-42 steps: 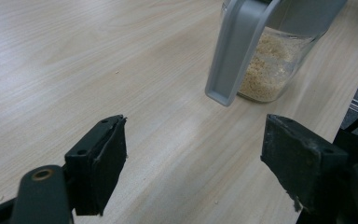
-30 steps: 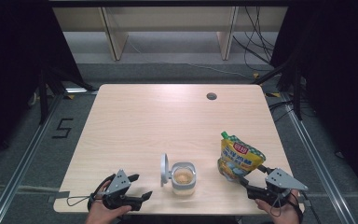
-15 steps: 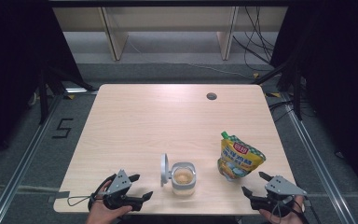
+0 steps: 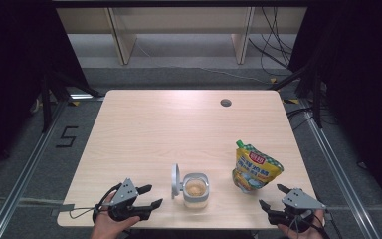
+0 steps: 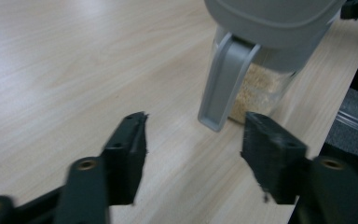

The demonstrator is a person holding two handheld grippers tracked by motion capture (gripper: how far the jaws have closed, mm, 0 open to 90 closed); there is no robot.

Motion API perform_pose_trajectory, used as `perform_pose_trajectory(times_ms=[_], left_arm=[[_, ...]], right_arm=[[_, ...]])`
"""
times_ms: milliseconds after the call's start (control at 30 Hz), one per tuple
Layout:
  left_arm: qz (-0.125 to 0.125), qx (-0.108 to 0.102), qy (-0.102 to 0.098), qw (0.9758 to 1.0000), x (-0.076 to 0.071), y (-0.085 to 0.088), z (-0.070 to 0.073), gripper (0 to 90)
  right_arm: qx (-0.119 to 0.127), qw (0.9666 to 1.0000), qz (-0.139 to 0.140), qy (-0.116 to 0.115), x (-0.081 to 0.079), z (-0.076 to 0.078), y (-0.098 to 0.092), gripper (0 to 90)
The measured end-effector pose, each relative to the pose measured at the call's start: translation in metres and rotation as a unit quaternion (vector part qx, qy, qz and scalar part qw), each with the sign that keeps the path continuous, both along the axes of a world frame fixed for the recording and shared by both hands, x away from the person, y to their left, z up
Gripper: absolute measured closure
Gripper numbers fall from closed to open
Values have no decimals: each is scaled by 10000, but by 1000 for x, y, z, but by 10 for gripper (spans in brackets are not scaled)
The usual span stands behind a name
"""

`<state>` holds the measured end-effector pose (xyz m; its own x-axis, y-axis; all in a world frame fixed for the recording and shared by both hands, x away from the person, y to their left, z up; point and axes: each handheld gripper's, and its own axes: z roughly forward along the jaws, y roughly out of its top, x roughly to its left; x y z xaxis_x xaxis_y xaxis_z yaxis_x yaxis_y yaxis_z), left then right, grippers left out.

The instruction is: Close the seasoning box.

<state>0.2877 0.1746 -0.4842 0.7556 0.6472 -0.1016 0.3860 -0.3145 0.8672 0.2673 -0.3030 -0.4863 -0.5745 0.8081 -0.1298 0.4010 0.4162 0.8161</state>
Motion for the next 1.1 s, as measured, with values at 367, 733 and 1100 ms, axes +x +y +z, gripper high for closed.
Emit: perform_pose_trajectory(times_ms=[367, 733, 1100], left_arm=[[3, -280, -619, 9977, -4, 1, 21, 892], [-351, -192, -652, 9971, 3, -20, 40, 892], [-571, -119, -738, 9956, 3, -34, 48, 892]], right_arm=[[-116, 9998, 110, -132, 0, 2, 2, 233], [-111, 9999, 31, -89, 1, 1, 1, 236], [-59, 10000, -57, 54, -1, 0, 3, 238]])
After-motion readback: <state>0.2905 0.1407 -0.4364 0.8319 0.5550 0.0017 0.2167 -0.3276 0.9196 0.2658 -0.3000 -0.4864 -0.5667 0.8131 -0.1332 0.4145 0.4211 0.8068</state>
